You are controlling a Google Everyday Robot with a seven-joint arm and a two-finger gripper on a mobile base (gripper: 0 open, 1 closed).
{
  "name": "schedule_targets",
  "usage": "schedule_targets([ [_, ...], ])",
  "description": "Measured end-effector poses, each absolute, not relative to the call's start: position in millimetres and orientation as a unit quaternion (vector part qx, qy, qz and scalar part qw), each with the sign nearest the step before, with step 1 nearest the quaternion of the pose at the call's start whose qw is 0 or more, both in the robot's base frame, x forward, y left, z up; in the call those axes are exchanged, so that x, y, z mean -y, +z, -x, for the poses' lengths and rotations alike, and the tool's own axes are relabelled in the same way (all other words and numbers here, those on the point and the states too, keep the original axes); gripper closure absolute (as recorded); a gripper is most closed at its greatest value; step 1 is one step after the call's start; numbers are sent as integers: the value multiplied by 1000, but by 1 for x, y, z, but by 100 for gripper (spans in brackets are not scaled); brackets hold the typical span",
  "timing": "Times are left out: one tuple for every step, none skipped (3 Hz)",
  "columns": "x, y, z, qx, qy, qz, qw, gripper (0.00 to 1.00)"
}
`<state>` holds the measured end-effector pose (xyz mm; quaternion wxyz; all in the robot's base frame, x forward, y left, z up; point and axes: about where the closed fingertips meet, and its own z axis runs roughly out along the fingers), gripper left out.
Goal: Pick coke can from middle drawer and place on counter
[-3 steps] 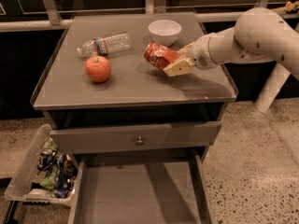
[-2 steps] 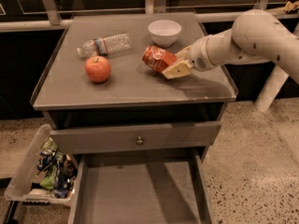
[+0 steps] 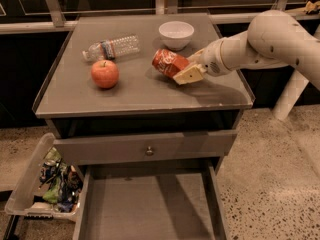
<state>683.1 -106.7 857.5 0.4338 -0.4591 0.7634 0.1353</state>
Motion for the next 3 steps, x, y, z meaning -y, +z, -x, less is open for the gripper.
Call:
schedule_targets([
  [107,858,-683,-763,135,459,434,36],
  [107,857,-683,-763,135,459,434,13],
  [107,857,-683,-763,135,459,434,0],
])
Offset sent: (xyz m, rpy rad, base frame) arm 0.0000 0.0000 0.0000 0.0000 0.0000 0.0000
